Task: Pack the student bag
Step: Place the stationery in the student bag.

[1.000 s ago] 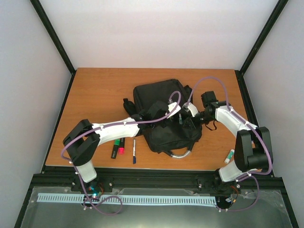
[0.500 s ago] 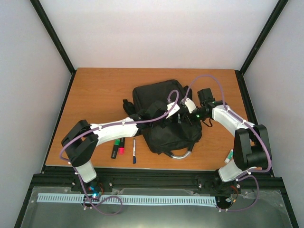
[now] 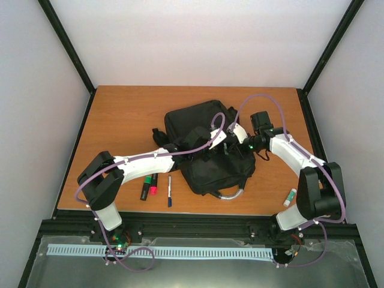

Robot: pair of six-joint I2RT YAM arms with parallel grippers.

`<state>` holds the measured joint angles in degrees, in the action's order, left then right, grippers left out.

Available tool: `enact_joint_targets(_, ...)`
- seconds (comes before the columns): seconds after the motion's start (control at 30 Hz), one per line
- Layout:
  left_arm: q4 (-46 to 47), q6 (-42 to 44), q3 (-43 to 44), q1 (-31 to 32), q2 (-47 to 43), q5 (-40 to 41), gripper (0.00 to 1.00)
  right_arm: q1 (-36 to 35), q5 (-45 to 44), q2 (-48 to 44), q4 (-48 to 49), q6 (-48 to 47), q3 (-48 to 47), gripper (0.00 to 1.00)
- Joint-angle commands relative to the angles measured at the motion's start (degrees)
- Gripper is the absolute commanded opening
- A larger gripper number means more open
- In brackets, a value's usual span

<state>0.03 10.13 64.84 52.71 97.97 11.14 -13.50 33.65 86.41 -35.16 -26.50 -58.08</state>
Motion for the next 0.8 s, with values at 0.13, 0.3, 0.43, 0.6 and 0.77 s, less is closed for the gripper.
enact_joint_targets(0.13, 3.4, -1.5, 1.2, -0.3, -3.0, -2.1, 0.01, -1.8, 1.7, 2.8, -3.2, -4.1, 0.7, 0.03)
enact_joint_targets(0.3, 3.5, -1.6, 1.2, -0.4, -3.0, -2.4, 0.01, -3.5, -3.0, 3.7, 2.1, -0.2, 1.0, 0.05)
enact_joint_targets(0.43, 3.6, -1.6, 1.3, -0.6, -2.9, -2.8, 0.01, -4.6, -12.9, 3.5, 10.9, 3.4, 1.5, 0.05)
enact_joint_targets(0.6, 3.7, -2.0, 1.2, -0.5, -2.7, -3.2, 0.01, -4.6, -14.7, -1.3, 25.8, 4.0, 8.0, 0.06)
enact_joint_targets(0.77, 3.9, -1.9, 0.7, -0.5, -2.6, -2.6, 0.01, -4.6, -14.7, -3.3, 27.3, 5.5, 8.2, 0.07)
